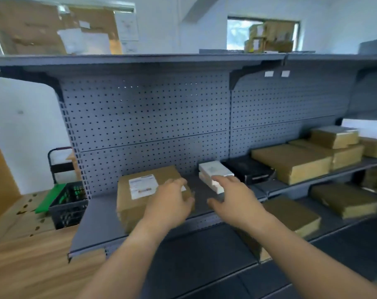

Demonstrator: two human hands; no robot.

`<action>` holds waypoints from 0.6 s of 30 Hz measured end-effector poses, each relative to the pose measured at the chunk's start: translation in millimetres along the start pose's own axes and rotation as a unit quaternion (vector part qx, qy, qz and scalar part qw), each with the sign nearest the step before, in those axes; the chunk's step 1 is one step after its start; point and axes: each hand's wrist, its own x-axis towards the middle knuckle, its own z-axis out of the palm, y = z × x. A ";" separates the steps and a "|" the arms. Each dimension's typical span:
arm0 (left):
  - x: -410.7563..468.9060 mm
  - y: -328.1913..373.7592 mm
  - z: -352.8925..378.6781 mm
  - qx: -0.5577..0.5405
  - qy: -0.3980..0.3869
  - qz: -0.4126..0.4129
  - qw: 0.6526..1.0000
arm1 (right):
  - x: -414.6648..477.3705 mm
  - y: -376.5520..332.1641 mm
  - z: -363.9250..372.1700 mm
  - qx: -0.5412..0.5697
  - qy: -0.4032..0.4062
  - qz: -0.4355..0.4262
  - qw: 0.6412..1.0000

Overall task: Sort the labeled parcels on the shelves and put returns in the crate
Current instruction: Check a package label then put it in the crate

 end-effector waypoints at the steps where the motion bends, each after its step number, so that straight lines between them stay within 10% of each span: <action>1: 7.7 15.9 12.0 -0.003 0.000 0.006 1.000 | -0.1 18.6 -8.7 -0.002 0.002 0.010 1.000; 18: 85.0 104.3 118.4 0.033 -0.036 -0.041 0.998 | 65.7 177.3 -38.2 0.062 -0.020 -0.022 0.998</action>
